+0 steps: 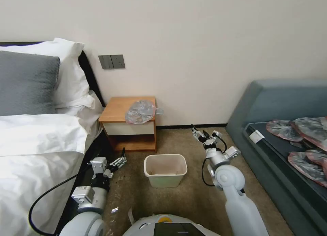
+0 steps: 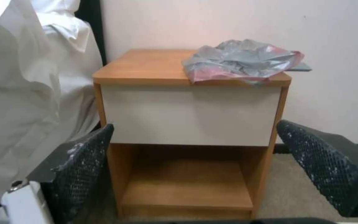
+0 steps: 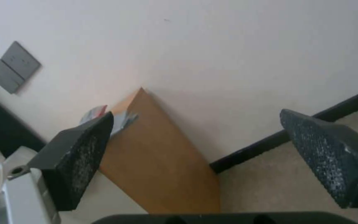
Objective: Pick up the garbage bag from the table and place it over the trash can.
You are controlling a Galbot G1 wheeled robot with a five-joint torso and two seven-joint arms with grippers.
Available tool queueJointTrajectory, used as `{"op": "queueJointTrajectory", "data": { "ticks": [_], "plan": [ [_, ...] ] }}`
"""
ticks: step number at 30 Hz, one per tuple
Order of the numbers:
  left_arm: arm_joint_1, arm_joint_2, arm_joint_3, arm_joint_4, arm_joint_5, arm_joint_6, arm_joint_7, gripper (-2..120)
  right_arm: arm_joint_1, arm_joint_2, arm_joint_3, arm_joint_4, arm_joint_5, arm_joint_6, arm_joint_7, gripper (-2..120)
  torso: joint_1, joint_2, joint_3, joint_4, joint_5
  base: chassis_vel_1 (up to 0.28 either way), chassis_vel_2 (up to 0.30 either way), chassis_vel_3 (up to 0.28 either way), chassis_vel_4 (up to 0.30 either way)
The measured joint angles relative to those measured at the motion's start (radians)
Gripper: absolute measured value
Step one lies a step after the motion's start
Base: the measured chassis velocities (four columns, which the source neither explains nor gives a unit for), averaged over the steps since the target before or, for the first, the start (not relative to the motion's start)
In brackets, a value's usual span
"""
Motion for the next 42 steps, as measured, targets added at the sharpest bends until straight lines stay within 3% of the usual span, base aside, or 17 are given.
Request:
{"op": "queueJointTrajectory", "data": {
  "ticks": [11,23,32,42],
  "plan": [
    [0.016,-0.010,-0.001,0.000,0.000,-0.005,0.000,100,0.137,-0.012,-0.049,-0.083,0.145,-0.003,0.018,100,0.000,0.000,0.000,0.0000,-0.0001,0.000,0.000,0.000,0.000],
    [0.031,-0.016,-0.002,0.000,-0.001,-0.014,0.000,100,0.336,0.025,-0.135,-0.288,0.401,-0.016,0.036,100,0.000,0.000,0.000,0.0000,-0.0001,0.000,0.000,0.000,0.000],
    [0.039,-0.024,-0.002,0.000,-0.005,-0.019,0.000,100,0.510,0.091,-0.186,-0.476,0.474,-0.030,0.031,100,0.000,0.000,0.000,0.0002,-0.0002,0.000,0.000,0.000,0.000],
    [0.053,-0.044,-0.002,0.000,-0.013,-0.030,0.006,100,0.604,0.136,-0.206,-0.606,0.510,-0.043,0.026,100,0.000,0.000,0.000,0.0001,-0.0001,0.000,0.000,0.000,0.000]
  ]
}}
